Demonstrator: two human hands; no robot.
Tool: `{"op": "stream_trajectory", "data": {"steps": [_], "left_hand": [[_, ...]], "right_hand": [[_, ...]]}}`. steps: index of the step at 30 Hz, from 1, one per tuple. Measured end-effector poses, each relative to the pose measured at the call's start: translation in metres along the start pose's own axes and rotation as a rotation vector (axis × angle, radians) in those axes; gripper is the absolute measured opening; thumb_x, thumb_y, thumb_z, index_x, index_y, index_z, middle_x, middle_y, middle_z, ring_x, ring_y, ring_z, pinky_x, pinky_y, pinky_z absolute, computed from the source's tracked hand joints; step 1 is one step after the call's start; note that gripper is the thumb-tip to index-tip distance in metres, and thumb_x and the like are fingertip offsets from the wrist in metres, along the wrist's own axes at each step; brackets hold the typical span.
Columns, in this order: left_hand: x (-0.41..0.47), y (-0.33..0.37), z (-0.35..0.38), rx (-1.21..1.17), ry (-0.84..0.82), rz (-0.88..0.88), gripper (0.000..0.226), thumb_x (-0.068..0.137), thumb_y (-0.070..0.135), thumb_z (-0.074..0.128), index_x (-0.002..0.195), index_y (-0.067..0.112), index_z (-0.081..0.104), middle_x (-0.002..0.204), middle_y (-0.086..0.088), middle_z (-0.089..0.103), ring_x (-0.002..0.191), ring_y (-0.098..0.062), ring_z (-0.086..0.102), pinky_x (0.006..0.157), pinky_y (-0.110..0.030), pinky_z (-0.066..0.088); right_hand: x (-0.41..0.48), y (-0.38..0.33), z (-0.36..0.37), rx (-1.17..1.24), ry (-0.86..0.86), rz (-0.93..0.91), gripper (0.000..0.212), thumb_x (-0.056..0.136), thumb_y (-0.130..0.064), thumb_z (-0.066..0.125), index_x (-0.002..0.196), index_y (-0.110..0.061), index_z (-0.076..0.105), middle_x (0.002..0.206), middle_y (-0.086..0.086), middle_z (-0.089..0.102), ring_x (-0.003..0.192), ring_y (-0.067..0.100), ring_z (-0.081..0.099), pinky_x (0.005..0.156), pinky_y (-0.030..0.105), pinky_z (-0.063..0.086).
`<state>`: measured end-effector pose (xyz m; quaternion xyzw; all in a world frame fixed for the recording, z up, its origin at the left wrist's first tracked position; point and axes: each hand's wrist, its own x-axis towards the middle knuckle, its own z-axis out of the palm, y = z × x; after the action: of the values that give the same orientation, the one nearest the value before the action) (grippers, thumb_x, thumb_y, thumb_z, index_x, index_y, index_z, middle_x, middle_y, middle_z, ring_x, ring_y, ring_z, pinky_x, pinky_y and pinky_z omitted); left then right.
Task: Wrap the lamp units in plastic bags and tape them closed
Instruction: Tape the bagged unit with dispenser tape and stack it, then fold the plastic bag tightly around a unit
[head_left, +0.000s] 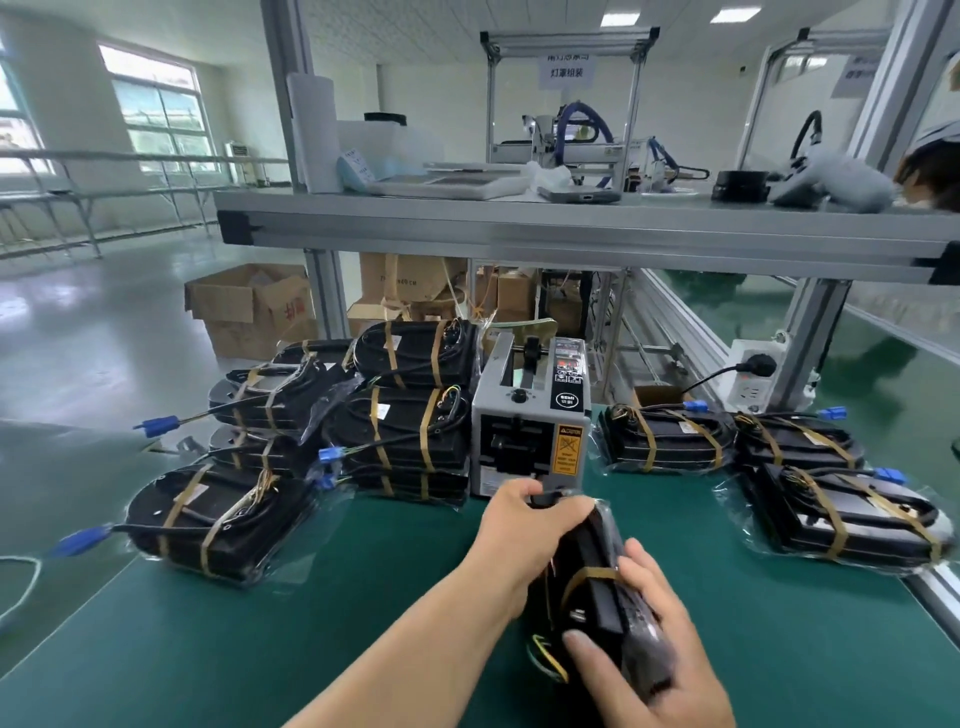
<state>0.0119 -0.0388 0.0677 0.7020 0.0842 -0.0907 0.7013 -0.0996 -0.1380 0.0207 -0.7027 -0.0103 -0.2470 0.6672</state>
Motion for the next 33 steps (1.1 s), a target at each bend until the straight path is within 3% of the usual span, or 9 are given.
{"op": "stream_trajectory", "data": {"steps": [6,9,12,13,15,19,23,29,33], "left_hand": [[-0.039,-0.006,-0.052,0.392,0.114,0.245,0.051,0.068,0.073,0.063,0.114,0.052,0.052,0.097,0.020,0.055,0.086,0.003,0.058,0.067,-0.014,0.042],[-0.058,-0.003,-0.097,0.523,0.234,0.396,0.044,0.076,0.073,0.057,0.116,0.055,0.049,0.113,0.036,0.043,0.109,0.017,0.043,0.082,-0.012,0.037],[-0.069,0.006,-0.138,0.388,0.148,0.324,0.041,0.087,0.063,0.059,0.123,0.044,0.057,0.115,0.029,0.062,0.107,0.013,0.055,0.098,-0.024,0.045],[-0.074,0.010,-0.149,0.277,0.093,0.303,0.034,0.090,0.058,0.059,0.121,0.043,0.062,0.113,0.024,0.068,0.105,0.009,0.061,0.098,-0.025,0.047],[-0.079,0.014,-0.171,0.135,0.095,0.303,0.017,0.096,0.044,0.058,0.109,0.047,0.069,0.108,0.020,0.073,0.102,0.003,0.067,0.092,-0.023,0.051],[-0.066,0.017,-0.223,-0.027,0.355,0.292,0.021,0.097,0.035,0.058,0.104,0.025,0.075,0.099,0.001,0.077,0.089,-0.016,0.074,0.075,-0.036,0.058],[-0.038,0.027,-0.288,-0.173,0.584,0.261,0.022,0.097,0.030,0.061,0.095,0.014,0.075,0.087,-0.006,0.077,0.067,-0.018,0.067,0.056,-0.025,0.052],[0.008,0.031,-0.358,-0.139,0.737,0.146,0.027,0.098,0.035,0.060,0.083,0.013,0.066,0.059,-0.006,0.057,0.036,-0.015,0.042,0.036,-0.014,0.035],[0.030,0.024,-0.373,-0.101,0.750,0.071,0.033,0.097,0.038,0.058,0.086,0.009,0.068,0.073,-0.011,0.067,0.051,-0.022,0.056,0.047,-0.025,0.049]], "right_hand": [[0.021,-0.015,-0.011,0.321,0.035,0.109,0.041,0.075,0.044,0.041,0.100,0.014,0.052,0.099,-0.015,0.077,0.087,-0.004,0.072,0.072,0.008,0.054],[0.038,-0.038,-0.012,0.455,0.085,0.289,0.032,0.092,0.020,0.044,0.092,-0.008,0.061,0.076,-0.004,0.078,0.060,0.000,0.071,0.050,0.012,0.053],[0.053,-0.043,0.005,0.620,-0.219,0.556,0.029,0.097,-0.001,0.045,0.081,-0.010,0.068,0.054,0.001,0.069,0.042,0.012,0.066,0.035,0.022,0.050],[0.053,-0.051,0.020,0.650,-0.260,0.601,0.011,0.088,-0.009,0.057,0.082,-0.007,0.066,0.056,0.005,0.070,0.044,0.014,0.067,0.036,0.024,0.052],[0.052,-0.057,0.052,0.666,-0.331,0.649,0.039,0.059,-0.017,0.076,0.093,-0.002,0.065,0.073,0.015,0.074,0.060,0.021,0.073,0.049,0.029,0.059],[0.059,-0.064,0.127,0.706,-0.548,0.772,0.053,0.086,-0.025,0.069,0.133,-0.005,0.053,0.125,0.028,0.063,0.103,0.038,0.069,0.079,0.057,0.060],[0.078,-0.069,0.197,0.541,-0.646,0.712,0.059,0.096,-0.033,0.060,0.149,-0.019,0.036,0.131,0.019,0.063,0.091,0.023,0.073,0.068,0.042,0.063],[0.089,-0.064,0.276,0.196,-0.720,0.494,0.088,0.088,-0.017,0.075,0.156,-0.033,0.022,0.153,0.004,0.044,0.131,0.027,0.054,0.111,0.051,0.044],[0.096,-0.054,0.299,0.169,-0.696,0.496,0.077,0.086,-0.008,0.076,0.151,-0.024,0.037,0.136,0.004,0.056,0.118,0.028,0.063,0.103,0.049,0.052]]}}
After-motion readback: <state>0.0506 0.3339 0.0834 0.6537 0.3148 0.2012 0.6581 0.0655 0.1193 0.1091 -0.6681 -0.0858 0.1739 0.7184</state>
